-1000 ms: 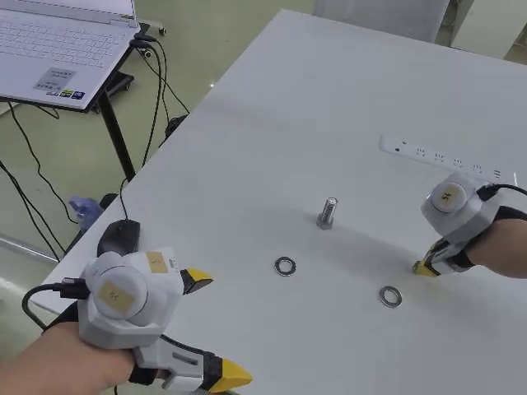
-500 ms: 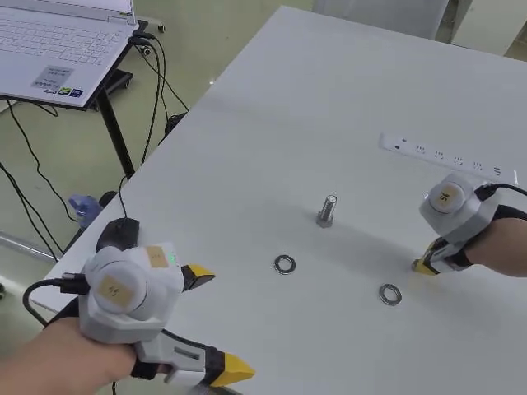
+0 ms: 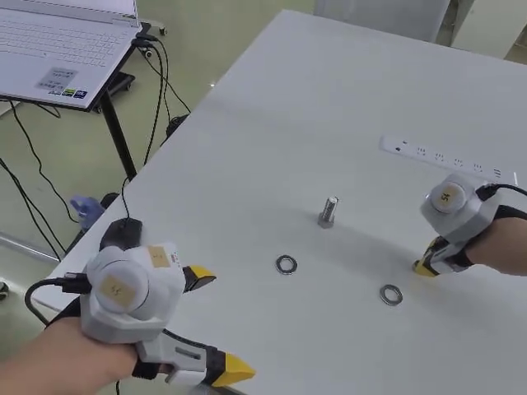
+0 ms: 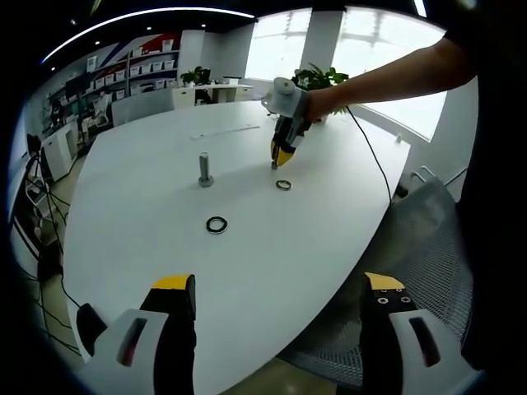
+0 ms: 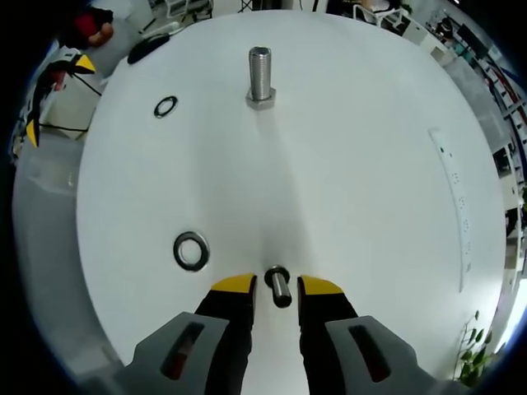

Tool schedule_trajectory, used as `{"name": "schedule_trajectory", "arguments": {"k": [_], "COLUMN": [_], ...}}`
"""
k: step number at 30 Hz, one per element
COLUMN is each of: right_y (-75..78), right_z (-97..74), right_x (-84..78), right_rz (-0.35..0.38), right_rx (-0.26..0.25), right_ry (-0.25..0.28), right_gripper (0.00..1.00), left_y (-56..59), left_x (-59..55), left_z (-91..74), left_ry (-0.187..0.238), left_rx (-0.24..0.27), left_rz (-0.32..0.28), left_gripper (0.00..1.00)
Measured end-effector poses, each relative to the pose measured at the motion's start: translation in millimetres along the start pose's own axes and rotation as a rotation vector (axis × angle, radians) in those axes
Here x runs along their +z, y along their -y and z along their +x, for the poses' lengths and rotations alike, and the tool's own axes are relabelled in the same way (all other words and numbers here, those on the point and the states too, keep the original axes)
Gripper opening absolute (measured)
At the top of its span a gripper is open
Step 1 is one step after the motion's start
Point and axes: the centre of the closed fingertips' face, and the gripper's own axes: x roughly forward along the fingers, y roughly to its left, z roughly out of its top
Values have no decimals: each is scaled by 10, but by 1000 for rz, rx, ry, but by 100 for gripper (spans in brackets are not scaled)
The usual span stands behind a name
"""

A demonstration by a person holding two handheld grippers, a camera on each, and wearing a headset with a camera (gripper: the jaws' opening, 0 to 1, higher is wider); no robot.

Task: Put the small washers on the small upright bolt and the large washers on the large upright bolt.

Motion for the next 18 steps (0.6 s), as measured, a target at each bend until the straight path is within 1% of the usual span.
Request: {"name": "schedule_trajectory", "arguments": {"k": [3, 8, 14, 16, 18], "right_y": [-2, 10, -4, -18, -31], "right_z": [-35, -121, -229, -267, -302], "right_x": [30, 71, 157, 201, 253], "right_rz": [-5, -6, -15, -24, -38], "right_rx": [5, -3, 1, 2, 2], "right_ry": [10, 23, 40, 48, 57], "right_gripper": [24, 26, 28, 28, 29], "left_y": [10, 22, 11, 18, 38], "left_x": [-1, 12, 16, 33, 71], "left_z": [-15, -36, -57, -76, -100], "left_ry": [0, 4, -2, -5, 0], "left_rx": [1, 1, 1, 1, -4], "left_rz": [0, 6, 14, 23, 26], "left_gripper": [82, 82, 81, 81, 81]}}
